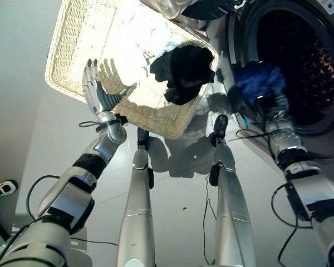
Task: Put the clothes into the washing machine.
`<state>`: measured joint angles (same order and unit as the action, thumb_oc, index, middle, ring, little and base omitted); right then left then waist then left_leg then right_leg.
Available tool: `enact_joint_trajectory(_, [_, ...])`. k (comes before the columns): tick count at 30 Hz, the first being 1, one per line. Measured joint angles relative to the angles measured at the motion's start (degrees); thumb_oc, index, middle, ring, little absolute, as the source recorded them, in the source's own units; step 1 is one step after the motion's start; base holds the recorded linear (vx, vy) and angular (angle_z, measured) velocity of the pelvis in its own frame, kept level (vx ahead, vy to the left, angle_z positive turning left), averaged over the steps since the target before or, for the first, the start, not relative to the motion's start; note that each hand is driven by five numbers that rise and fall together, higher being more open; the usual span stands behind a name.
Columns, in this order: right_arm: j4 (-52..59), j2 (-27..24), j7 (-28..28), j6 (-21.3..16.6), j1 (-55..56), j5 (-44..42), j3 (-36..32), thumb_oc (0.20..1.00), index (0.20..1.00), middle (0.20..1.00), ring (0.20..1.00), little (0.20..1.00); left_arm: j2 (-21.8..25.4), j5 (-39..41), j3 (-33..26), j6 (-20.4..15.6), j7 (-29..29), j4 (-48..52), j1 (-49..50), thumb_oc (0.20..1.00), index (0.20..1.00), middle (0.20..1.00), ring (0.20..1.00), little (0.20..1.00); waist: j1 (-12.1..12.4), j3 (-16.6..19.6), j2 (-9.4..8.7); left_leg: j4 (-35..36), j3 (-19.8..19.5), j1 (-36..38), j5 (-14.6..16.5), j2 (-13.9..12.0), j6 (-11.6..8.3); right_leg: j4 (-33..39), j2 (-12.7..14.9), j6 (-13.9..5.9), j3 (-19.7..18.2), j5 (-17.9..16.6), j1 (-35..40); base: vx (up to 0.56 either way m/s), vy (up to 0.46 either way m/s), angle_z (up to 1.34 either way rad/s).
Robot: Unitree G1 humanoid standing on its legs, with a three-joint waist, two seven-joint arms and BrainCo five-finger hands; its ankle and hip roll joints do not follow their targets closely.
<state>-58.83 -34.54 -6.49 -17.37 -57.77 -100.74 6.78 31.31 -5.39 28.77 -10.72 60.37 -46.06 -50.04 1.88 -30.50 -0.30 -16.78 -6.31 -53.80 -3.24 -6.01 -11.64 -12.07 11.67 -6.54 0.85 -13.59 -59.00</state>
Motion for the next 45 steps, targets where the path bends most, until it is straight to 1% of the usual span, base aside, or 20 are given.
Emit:
enact_joint_trajectory(1, [0.8,-1.2,2.2,-4.4,-1.3,-0.3,-1.0,0.200,0.200,0.200,0.200,0.200,0.4,0.0,0.0,-0.3,0.0,0.0,0.4,1.000,1.000,1.000,1.000,1.000,0.6,0.0,0.00,-0.5,-0.1,-0.3,0.2,-0.3,-0.14,0.4,-0.4,-0.16,-0.1,0.0,0.0,0.01,-0.035,-0.09])
enact_joint_trajectory(5, [9.0,-2.6,10.5,-16.5,-1.6,0.5,-4.4,0.200,0.200,0.200,0.200,0.200,3.4,0.0,-0.1,-1.3,0.0,0.4,3.3,1.000,1.000,1.000,1.000,1.000,0.5,-0.1,-0.11,-2.3,-0.4,-1.7,1.1,-1.0,-0.41,1.4,-1.3,0.24,-0.1,-0.6,0.0,0.01,-0.028,-0.07])
enact_joint_trajectory(7, [10.8,-2.9,13.0,-18.7,-1.3,1.7,-5.5,0.200,0.200,0.200,0.200,0.200,4.6,0.2,-0.4,-1.4,-0.4,0.3,4.2,1.000,1.000,1.000,1.000,1.000,0.5,-0.2,-0.30,-3.1,-0.4,-2.1,1.4,-1.0,-0.34,1.6,-1.4,-0.04,-0.1,-0.9,-0.1,0.00,0.000,-0.02])
enact_joint_trajectory(8, [11.2,-2.8,14.7,-18.9,-0.8,3.6,-6.0,0.272,0.272,0.272,0.272,0.272,5.3,0.9,-0.5,-1.4,-0.8,0.2,4.4,1.000,1.000,1.000,1.000,1.000,0.6,-0.2,-0.38,-3.6,-0.4,-2.6,1.7,-1.0,-0.24,1.9,-1.4,-0.15,-0.2,-1.1,-0.1,0.00,0.000,0.00])
enact_joint_trajectory(9, [11.3,-2.9,15.6,-18.9,-0.7,4.9,-6.2,0.545,0.545,0.545,0.545,0.545,5.8,1.5,-0.6,-1.4,-0.9,0.2,4.4,1.000,1.000,1.000,1.000,1.000,0.5,-0.3,-0.47,-4.2,-0.5,-3.1,2.1,-1.0,-0.10,2.2,-1.5,-0.15,-0.2,-1.4,-0.1,-0.01,0.013,-0.04])
enact_joint_trajectory(10, [11.3,-2.9,16.0,-18.9,-0.5,6.1,-6.2,0.868,0.868,0.868,0.868,0.868,6.3,1.9,-0.8,-1.4,-1.6,-0.2,4.0,1.000,1.000,1.000,1.000,1.000,0.4,-0.4,-0.72,-5.2,-0.5,-3.5,2.6,-0.9,-0.03,2.4,-1.5,-0.05,-0.2,-1.8,-0.1,-0.01,0.010,-0.04])
enact_joint_trajectory(11, [11.2,-2.9,16.0,-18.8,-0.5,6.6,-6.2,1.000,1.000,1.000,1.000,1.000,6.5,1.9,-0.8,-1.4,-2.0,-0.4,3.6,1.000,1.000,1.000,1.000,1.000,0.3,-0.4,-0.79,-5.7,-0.5,-3.8,2.9,-0.9,0.04,2.4,-1.5,-0.10,-0.2,-1.8,-0.1,0.01,0.000,-0.05])
enact_joint_trajectory(14, [10.6,-2.9,15.4,-17.3,-0.7,8.4,-6.1,1.000,1.000,1.000,1.000,1.000,7.4,1.9,-0.8,-2.0,-3.8,-0.9,2.0,1.000,1.000,1.000,1.000,1.000,0.2,-0.7,-1.40,-7.5,-0.6,-4.2,3.9,-0.9,0.12,2.2,-1.5,-0.28,-0.3,-2.0,0.1,0.01,-0.030,-0.04])
enact_joint_trajectory(17, [3.3,-2.9,17.8,-11.5,-2.7,15.3,-3.7,1.000,1.000,1.000,1.000,1.000,7.2,1.7,-0.6,-2.3,-5.1,-2.6,-0.4,1.000,1.000,1.000,1.000,1.000,0.3,-0.7,-1.49,-8.1,-1.0,-3.9,4.0,-0.8,0.07,2.2,-1.5,-0.31,-0.1,-1.9,1.0,0.01,-0.023,0.01])
enact_joint_trajectory(19, [-1.5,-4.6,24.2,-5.9,-4.6,29.0,1.9,1.000,1.000,1.000,1.000,1.000,7.5,1.7,-0.1,-2.2,-5.3,-2.6,-1.7,1.000,1.000,1.000,1.000,1.000,0.3,-0.6,-1.69,-8.5,-1.7,-4.0,4.2,-0.6,0.34,2.3,-1.5,-0.37,0.1,-1.9,1.4,-0.01,-0.015,0.04])
enact_joint_trajectory(20, [-4.6,-5.6,29.2,-1.5,-6.2,37.4,7.5,1.000,1.000,1.000,1.000,1.000,7.6,1.7,1.2,-1.8,-5.3,-2.7,-2.7,1.000,1.000,1.000,1.000,1.000,0.4,-0.6,-1.87,-8.6,-2.0,-4.0,4.2,-0.6,0.33,2.5,-1.5,-0.39,0.3,-1.9,1.6,-0.01,-0.043,0.04])
enact_joint_trajectory(21, [-5.5,-6.1,30.9,0.6,-6.8,41.1,9.0,1.000,1.000,1.000,1.000,1.000,7.6,1.7,1.7,-1.8,-5.4,-2.7,-3.0,1.000,1.000,1.000,1.000,1.000,0.4,-0.6,-1.95,-8.6,-2.1,-4.2,4.2,-0.5,0.33,2.5,-1.5,-0.54,0.3,-1.6,1.6,-0.01,-0.053,0.06])
enact_joint_trajectory(22, [-9.7,-6.9,34.2,4.7,-9.5,47.6,13.6,1.000,1.000,1.000,1.000,1.000,7.6,1.7,2.9,-1.7,-5.4,-3.0,-3.8,1.000,1.000,1.000,1.000,1.000,0.5,-0.5,-2.11,-8.6,-2.7,-4.6,4.2,-0.3,0.33,2.7,-1.5,-0.52,0.5,-1.6,1.5,-0.01,-0.059,0.06])
enact_joint_trajectory(23, [-11.1,-6.8,35.3,5.7,-10.1,48.9,14.7,1.000,1.000,1.000,1.000,1.000,7.5,1.7,3.5,-1.4,-5.4,-3.1,-4.2,1.000,1.000,1.000,1.000,1.000,0.4,-0.5,-2.12,-8.7,-3.3,-4.8,4.2,-0.1,0.33,2.9,-1.5,-0.53,0.6,-1.6,1.5,-0.01,-0.039,0.09])
enact_joint_trajectory(27, [-12.4,-8.5,42.9,18.4,-12.5,63.0,22.9,1.000,1.000,1.000,1.000,1.000,7.5,1.3,6.5,-0.4,-6.3,-3.6,-6.4,1.000,1.000,1.000,1.000,1.000,0.0,-0.5,-2.27,-8.5,-4.2,-6.3,3.9,0.4,0.36,4.1,-1.4,-0.75,0.7,-1.7,1.2,-0.02,-0.020,0.06])
enact_joint_trajectory(30, [-10.9,-9.5,46.1,22.6,-16.8,69.6,24.9,1.000,1.000,1.000,1.000,1.000,7.7,-0.3,7.4,1.1,-6.9,-5.0,-8.0,1.000,1.000,1.000,1.000,1.000,-0.1,-0.5,-2.26,-7.9,-4.7,-6.3,3.8,0.4,0.23,4.1,-1.5,-1.05,1.1,-2.1,1.0,-0.02,0.021,0.05])
enact_joint_trajectory(33, [-7.7,-9.7,48.8,24.0,-21.0,76.1,26.4,1.000,1.000,1.000,1.000,1.000,7.8,-1.0,10.5,2.8,-7.3,-6.9,-10.9,1.000,1.000,1.000,1.000,1.000,-0.1,-0.5,-2.36,-7.1,-4.7,-6.3,3.2,0.3,-0.28,4.1,-1.5,-0.71,1.3,-2.5,0.7,-0.02,0.050,0.02])
enact_joint_trajectory(37, [-4.0,-9.2,51.0,23.4,-22.1,82.2,27.7,1.000,1.000,1.000,1.000,1.000,7.7,-5.4,13.3,5.1,-7.6,-9.7,-15.8,1.000,1.000,1.000,1.000,1.000,0.3,-0.5,-2.36,-6.6,-4.6,-6.1,3.2,0.3,-0.29,4.1,-1.4,-0.56,1.5,-2.4,0.6,-0.02,0.070,0.00])
enact_joint_trajectory(40, [-3.1,-6.7,53.0,21.1,-21.0,86.9,28.0,1.000,1.000,1.000,1.000,1.000,7.7,-7.5,16.5,6.5,-7.9,-13.4,-19.5,1.000,1.000,1.000,1.000,1.000,0.0,-0.4,-2.35,-6.1,-4.0,-5.9,3.0,0.5,0.02,3.9,-1.0,-0.56,1.4,-2.3,0.4,-0.02,0.087,0.01])
enact_joint_trajectory(45, [-1.8,-4.1,54.0,18.5,-17.6,91.2,28.0,1.000,1.000,1.000,1.000,1.000,6.3,-8.0,17.4,7.0,-7.9,-15.8,-20.7,1.000,1.000,1.000,1.000,1.000,-1.9,-0.4,-2.34,-4.1,-3.1,-5.9,2.1,1.2,0.51,3.8,-0.2,-0.99,0.6,-2.0,-1.1,-0.02,0.062,0.04])
